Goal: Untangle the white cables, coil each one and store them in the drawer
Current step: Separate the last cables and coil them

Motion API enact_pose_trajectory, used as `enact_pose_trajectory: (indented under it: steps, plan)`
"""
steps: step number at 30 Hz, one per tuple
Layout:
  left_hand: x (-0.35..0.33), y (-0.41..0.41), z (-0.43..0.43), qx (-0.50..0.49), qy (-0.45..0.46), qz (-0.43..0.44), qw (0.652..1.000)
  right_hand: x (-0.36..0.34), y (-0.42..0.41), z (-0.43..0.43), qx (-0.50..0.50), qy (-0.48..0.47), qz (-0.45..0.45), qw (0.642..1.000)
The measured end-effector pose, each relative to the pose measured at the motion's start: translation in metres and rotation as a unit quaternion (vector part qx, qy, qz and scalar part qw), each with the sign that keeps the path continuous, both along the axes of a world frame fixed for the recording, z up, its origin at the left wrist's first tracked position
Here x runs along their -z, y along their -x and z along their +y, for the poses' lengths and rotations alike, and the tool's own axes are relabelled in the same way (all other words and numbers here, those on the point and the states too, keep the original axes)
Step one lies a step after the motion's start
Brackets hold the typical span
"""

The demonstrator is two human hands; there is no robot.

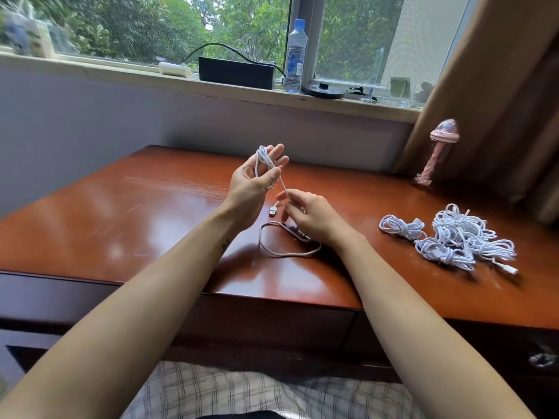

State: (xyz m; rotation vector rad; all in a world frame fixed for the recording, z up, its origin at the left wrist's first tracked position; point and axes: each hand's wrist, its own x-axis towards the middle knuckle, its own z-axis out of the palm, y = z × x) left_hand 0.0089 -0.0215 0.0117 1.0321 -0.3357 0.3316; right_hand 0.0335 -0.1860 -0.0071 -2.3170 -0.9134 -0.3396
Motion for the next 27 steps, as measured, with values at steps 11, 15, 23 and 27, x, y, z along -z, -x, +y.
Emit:
enact_pose_trajectory:
  steps: [11,15,23,27]
  plan:
    - [-0.001,-0.003,0.003,-0.176,-0.098,0.010,0.979,-0.001,0.007,0.003,0.005,0.017,0.012,1.000]
    - [0.001,-0.003,0.008,-0.270,-0.232,-0.060,0.933,-0.002,0.008,0.002,0.011,0.025,0.006,1.000]
    - [0.009,-0.013,0.013,-0.357,-0.395,-0.126,0.837,-0.004,0.009,-0.003,0.049,0.000,-0.010,0.999]
    - [0.010,-0.017,0.017,-0.378,-0.475,-0.116,0.786,-0.007,0.008,-0.008,0.088,-0.029,-0.035,0.995]
